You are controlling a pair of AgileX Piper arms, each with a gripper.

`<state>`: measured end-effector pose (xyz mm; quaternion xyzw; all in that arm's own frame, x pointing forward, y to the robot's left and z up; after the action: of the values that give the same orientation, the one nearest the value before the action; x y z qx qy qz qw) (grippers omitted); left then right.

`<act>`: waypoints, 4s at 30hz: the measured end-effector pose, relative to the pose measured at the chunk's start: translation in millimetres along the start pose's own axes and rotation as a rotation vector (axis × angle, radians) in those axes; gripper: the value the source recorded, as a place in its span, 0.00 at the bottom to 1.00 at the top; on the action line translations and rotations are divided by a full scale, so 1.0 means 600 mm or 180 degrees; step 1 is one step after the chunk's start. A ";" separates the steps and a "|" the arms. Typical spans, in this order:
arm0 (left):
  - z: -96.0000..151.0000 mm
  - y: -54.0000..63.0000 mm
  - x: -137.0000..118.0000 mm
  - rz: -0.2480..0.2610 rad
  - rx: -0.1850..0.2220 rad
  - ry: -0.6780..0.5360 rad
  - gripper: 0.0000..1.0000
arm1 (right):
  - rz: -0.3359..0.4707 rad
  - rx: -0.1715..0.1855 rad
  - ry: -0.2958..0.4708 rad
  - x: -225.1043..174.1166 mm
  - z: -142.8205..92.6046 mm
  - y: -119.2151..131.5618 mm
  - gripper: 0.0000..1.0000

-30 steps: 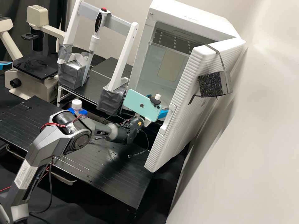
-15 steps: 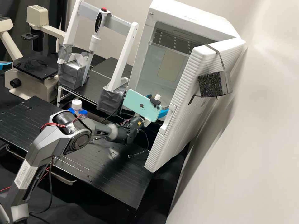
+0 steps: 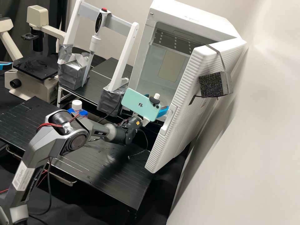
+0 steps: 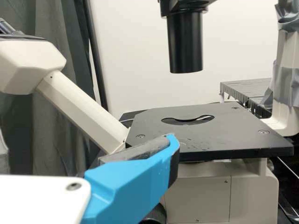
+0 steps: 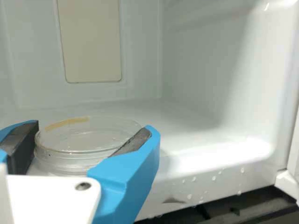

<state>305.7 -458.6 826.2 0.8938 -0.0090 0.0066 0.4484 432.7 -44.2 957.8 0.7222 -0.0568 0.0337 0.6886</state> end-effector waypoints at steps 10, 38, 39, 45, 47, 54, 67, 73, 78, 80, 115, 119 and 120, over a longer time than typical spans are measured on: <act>0.000 0.000 0.000 0.0000 0.0000 0.0000 1.00 | 0.0104 0.0041 0.0126 -0.025 -0.025 0.036 0.00; 0.000 0.000 0.000 0.0000 0.0000 0.0000 1.00 | 0.0217 0.0158 0.0323 -0.271 -0.004 -0.015 0.00; 0.000 0.000 0.000 0.0000 0.0000 0.0000 1.00 | 0.0172 0.0146 0.0354 -0.281 -0.011 -0.021 0.00; 0.000 0.000 0.000 0.0000 0.0000 0.0000 1.00 | -0.0174 0.0111 0.0698 -0.315 -0.068 -0.071 0.00; 0.000 0.000 0.000 0.0000 0.0000 0.0000 1.00 | -0.0268 0.0102 0.0819 -0.321 -0.083 -0.085 0.00; 0.000 0.000 0.000 0.0000 0.0000 0.0000 1.00 | -0.0554 0.0013 0.1115 -0.342 -0.124 -0.129 0.00; 0.000 0.000 0.000 0.0000 0.0000 0.0000 1.00 | -0.1080 -0.0099 0.1845 -0.354 -0.210 -0.202 0.00; 0.000 0.000 0.000 0.0000 0.0000 0.0000 1.00 | -0.1267 -0.0088 0.2281 -0.348 -0.269 -0.231 0.00; 0.000 0.000 0.000 0.0000 0.0000 0.0000 1.00 | -0.1402 -0.0203 0.2503 -0.337 -0.316 -0.256 0.00; 0.000 0.000 0.000 0.0000 0.0000 0.0000 1.00 | -0.1435 -0.0272 0.2551 -0.328 -0.333 -0.265 0.00; 0.000 0.000 0.000 0.0000 0.0000 0.0000 1.00 | -0.2287 0.0055 0.2178 -0.137 -0.424 -0.491 0.00; 0.000 0.000 0.000 0.0000 0.0000 0.0000 1.00 | -0.2316 0.0030 0.2048 -0.120 -0.416 -0.511 0.00; 0.000 0.000 0.000 0.0000 0.0000 0.0000 1.00 | -0.2320 0.0018 0.2019 -0.115 -0.415 -0.515 0.00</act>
<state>305.7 -458.6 826.2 0.8938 -0.0090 0.0066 0.4484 411.2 220.7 655.2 0.6509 0.4129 0.0090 0.6370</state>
